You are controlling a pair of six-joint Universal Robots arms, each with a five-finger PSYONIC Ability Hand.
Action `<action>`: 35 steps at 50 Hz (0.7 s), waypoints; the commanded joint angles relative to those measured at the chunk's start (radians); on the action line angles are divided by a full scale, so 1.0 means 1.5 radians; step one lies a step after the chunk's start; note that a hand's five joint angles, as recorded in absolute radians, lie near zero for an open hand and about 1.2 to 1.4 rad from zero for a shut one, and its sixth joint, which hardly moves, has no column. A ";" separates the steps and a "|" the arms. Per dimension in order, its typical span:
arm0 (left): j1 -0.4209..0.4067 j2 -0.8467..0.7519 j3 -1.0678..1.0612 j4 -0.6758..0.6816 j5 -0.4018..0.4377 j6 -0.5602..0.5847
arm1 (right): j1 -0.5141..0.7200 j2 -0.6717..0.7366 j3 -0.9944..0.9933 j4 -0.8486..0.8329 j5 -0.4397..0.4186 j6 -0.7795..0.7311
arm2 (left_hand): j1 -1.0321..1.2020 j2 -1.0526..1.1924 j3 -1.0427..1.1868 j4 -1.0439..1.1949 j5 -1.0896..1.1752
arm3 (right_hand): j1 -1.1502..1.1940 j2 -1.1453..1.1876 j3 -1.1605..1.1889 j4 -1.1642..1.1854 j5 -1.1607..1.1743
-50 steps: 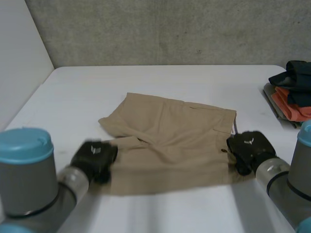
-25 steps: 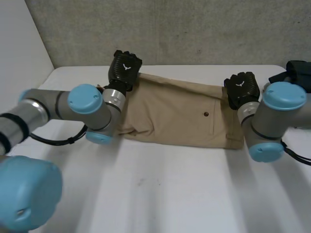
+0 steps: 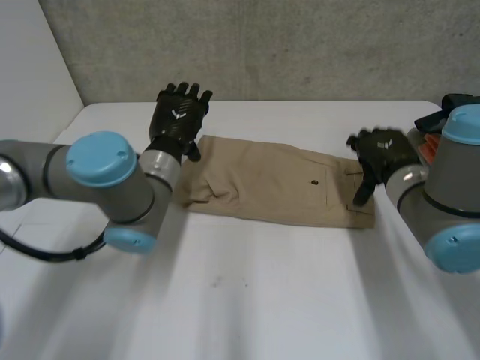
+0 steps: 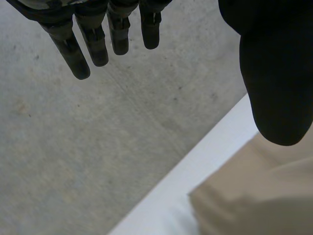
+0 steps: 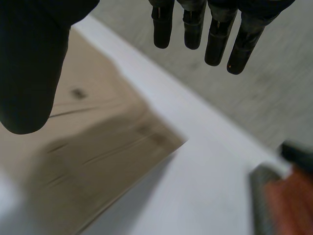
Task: Fold the laundry.
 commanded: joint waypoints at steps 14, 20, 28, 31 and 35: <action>-0.014 0.093 -0.178 -0.002 -0.004 -0.076 | -0.003 0.122 0.018 -0.065 -0.026 0.001 | -0.011 -0.021 -0.026 -0.020 -0.031 | 0.164 0.149 0.143 0.141 0.139; -0.014 0.093 -0.178 -0.003 -0.004 -0.075 | -0.029 0.120 0.024 -0.082 -0.001 -0.035 | -0.011 -0.021 -0.026 -0.020 -0.031 | 0.792 0.776 0.771 0.768 0.766; -0.013 0.119 -0.196 -0.003 -0.005 -0.076 | -0.067 0.022 0.075 -0.084 0.006 -0.120 | -0.011 -0.021 -0.026 -0.020 -0.031 | 0.792 0.776 0.771 0.768 0.766; -0.011 0.130 -0.205 -0.003 -0.005 -0.078 | -0.105 0.015 0.091 -0.092 0.012 -0.263 | -0.011 -0.021 -0.026 -0.020 -0.031 | 0.792 0.776 0.771 0.768 0.766; -0.009 0.141 -0.220 -0.003 -0.004 -0.078 | -0.128 0.008 0.081 -0.109 0.007 -0.415 | -0.011 -0.021 -0.026 -0.020 -0.031 | 0.792 0.776 0.771 0.768 0.766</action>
